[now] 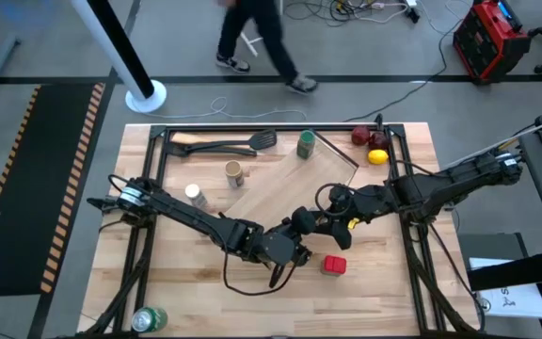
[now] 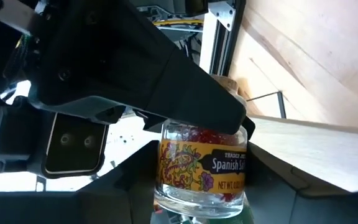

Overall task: Shelf spices
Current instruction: Remove the brown seasoning bottle from the shelf

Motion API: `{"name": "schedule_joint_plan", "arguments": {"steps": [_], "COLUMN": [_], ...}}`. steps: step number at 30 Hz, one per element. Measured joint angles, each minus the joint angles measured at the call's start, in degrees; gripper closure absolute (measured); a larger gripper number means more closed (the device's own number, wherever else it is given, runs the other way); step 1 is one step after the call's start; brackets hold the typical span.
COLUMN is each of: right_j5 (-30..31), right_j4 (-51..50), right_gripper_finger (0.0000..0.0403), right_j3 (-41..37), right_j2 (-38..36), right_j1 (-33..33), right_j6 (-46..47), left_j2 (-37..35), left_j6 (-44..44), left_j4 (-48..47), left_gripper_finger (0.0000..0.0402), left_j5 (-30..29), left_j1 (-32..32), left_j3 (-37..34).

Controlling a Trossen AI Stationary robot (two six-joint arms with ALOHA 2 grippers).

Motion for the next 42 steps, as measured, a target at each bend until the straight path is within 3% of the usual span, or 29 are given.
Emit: {"name": "schedule_joint_plan", "arguments": {"steps": [6, 20, 30, 42], "right_j5": [0.8, 3.5, 3.8, 3.7], "right_j4": [1.6, -4.2, -6.4, -10.4], "right_gripper_finger": [0.018, 0.0186, 0.016, 0.0174], "right_j3": [0.0, 0.1, 0.1, 0.1], "right_j2": [0.0, -6.1, -9.9, -12.6], "right_j1": [0.0, 0.0, 0.2, 3.4], "right_j6": [-1.6, -4.7, -5.3, -16.6], "left_j2": [0.0, -0.6, -0.9, -1.8], "left_j6": [-5.7, -23.7, -38.3, -54.2], "left_j4": [1.9, 0.5, -0.8, -1.1], "left_gripper_finger": [0.0222, 0.0222, 0.0222, 0.0222], "left_j5": [1.2, 1.7, 10.1, 29.2], "left_j1": [0.1, 0.1, 0.7, 3.7], "left_j3": [0.0, 0.0, 0.0, 0.0]}}
